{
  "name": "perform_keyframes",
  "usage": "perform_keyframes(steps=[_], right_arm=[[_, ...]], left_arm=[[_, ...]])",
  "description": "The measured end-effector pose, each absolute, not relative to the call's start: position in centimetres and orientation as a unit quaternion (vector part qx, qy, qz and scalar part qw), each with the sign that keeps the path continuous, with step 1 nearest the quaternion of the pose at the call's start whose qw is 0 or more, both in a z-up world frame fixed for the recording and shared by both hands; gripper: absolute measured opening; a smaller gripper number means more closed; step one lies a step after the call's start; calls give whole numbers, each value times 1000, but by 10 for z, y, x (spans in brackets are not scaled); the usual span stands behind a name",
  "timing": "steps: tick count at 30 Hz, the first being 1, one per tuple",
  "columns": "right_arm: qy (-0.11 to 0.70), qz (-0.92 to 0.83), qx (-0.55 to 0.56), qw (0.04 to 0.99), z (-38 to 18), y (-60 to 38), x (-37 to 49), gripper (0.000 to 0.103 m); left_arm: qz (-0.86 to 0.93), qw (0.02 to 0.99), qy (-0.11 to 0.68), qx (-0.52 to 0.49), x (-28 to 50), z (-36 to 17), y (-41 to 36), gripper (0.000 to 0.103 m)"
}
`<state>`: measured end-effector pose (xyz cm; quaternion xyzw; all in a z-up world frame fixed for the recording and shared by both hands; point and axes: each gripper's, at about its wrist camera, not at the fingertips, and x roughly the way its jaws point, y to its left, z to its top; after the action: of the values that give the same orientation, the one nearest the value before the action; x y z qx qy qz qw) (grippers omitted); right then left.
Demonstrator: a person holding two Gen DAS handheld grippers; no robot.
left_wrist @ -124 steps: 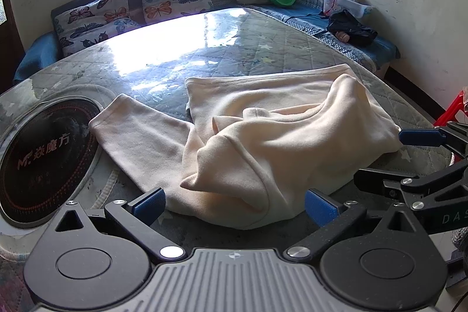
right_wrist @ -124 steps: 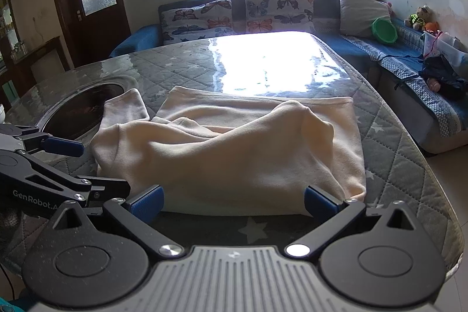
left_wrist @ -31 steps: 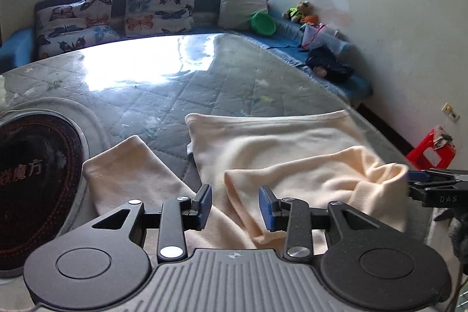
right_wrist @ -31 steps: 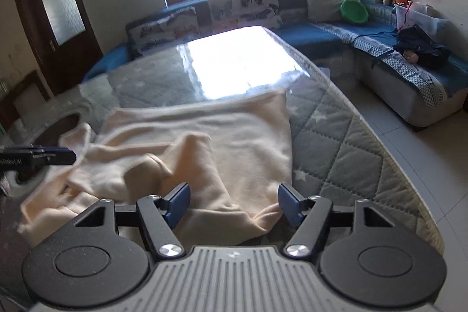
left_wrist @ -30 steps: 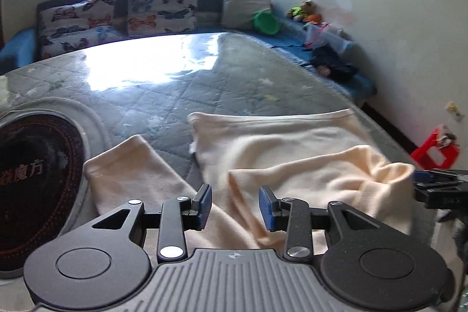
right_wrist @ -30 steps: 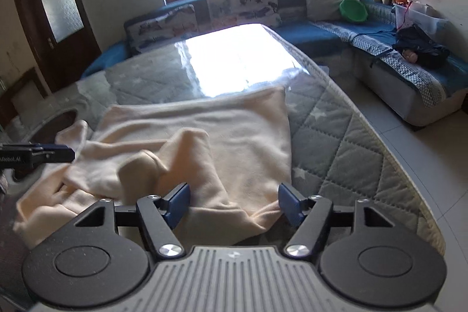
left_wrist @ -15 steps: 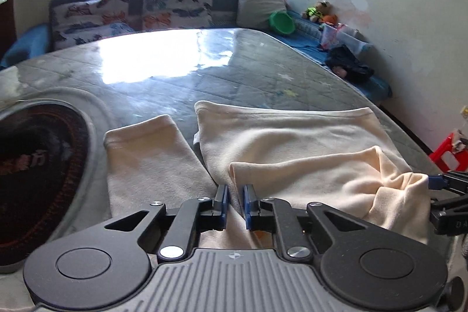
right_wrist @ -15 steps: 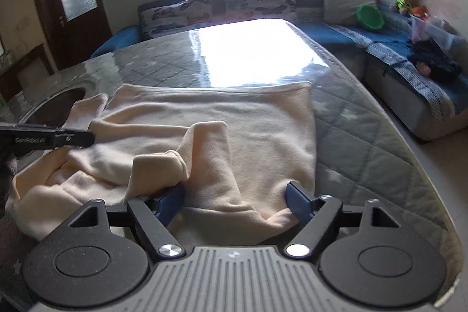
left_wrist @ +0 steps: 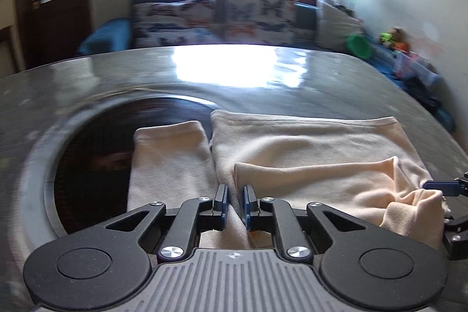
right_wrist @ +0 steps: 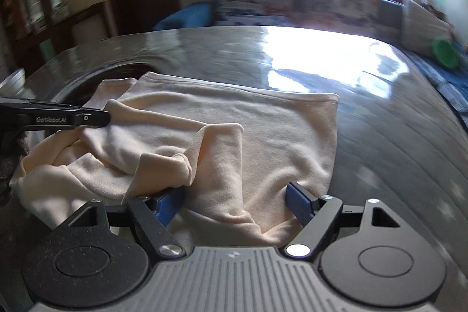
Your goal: Fold clothes
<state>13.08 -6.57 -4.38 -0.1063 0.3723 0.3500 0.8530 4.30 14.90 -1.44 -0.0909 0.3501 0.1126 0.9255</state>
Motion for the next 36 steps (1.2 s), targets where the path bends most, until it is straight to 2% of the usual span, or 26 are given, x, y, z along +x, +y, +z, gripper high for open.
perform_keyframes(steps=[11, 14, 21, 24, 32, 36], right_arm=[[352, 440, -143, 814, -45, 46, 125, 81], [362, 455, -143, 801, -39, 49, 124, 80], [370, 466, -120, 794, -19, 36, 127, 79], [360, 473, -107, 797, -11, 34, 126, 77], [342, 507, -82, 787, 4, 51, 118, 64], [354, 507, -107, 778, -3, 62, 111, 45]], left_arm=[[211, 910, 341, -102, 0, -13, 230, 12], [206, 911, 339, -110, -10, -11, 240, 16], [164, 920, 333, -124, -42, 1, 235, 17], [126, 928, 324, -135, -54, 8, 223, 23], [83, 930, 342, -110, -61, 7, 205, 26], [77, 928, 353, -91, -62, 0, 200, 26]])
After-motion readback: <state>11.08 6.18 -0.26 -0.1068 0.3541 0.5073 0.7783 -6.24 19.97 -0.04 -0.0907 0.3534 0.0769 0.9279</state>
